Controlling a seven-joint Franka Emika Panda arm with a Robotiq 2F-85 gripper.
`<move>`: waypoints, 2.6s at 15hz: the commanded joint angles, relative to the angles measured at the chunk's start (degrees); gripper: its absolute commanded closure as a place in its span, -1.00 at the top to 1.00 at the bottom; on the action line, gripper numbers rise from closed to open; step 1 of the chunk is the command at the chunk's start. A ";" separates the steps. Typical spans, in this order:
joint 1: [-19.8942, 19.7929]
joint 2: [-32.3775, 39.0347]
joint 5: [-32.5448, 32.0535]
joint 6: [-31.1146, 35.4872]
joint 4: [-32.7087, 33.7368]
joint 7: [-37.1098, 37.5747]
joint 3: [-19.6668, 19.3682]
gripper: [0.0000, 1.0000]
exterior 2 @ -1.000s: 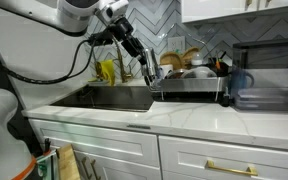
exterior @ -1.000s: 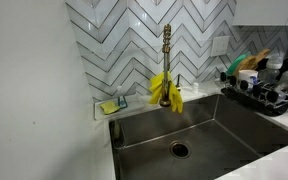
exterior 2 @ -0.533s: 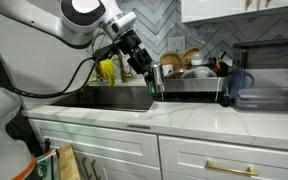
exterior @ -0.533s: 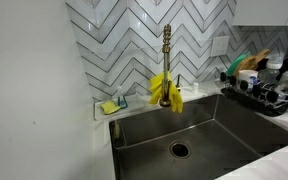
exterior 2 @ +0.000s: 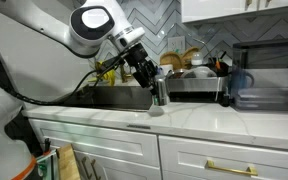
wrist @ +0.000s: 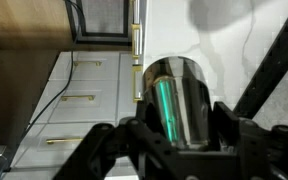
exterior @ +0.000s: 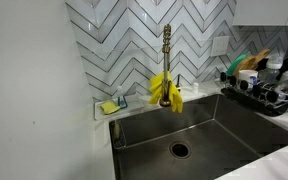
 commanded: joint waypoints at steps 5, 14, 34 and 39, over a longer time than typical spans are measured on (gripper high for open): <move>-0.82 7.37 0.83 7.66 -0.48 -3.19 -0.22 -0.14; -0.05 12.90 2.03 11.15 -0.20 -5.77 -1.49 -0.14; 3.12 11.05 18.54 10.76 2.00 -20.14 -3.02 1.00; 5.05 9.85 22.30 9.24 2.29 -23.41 -4.81 1.00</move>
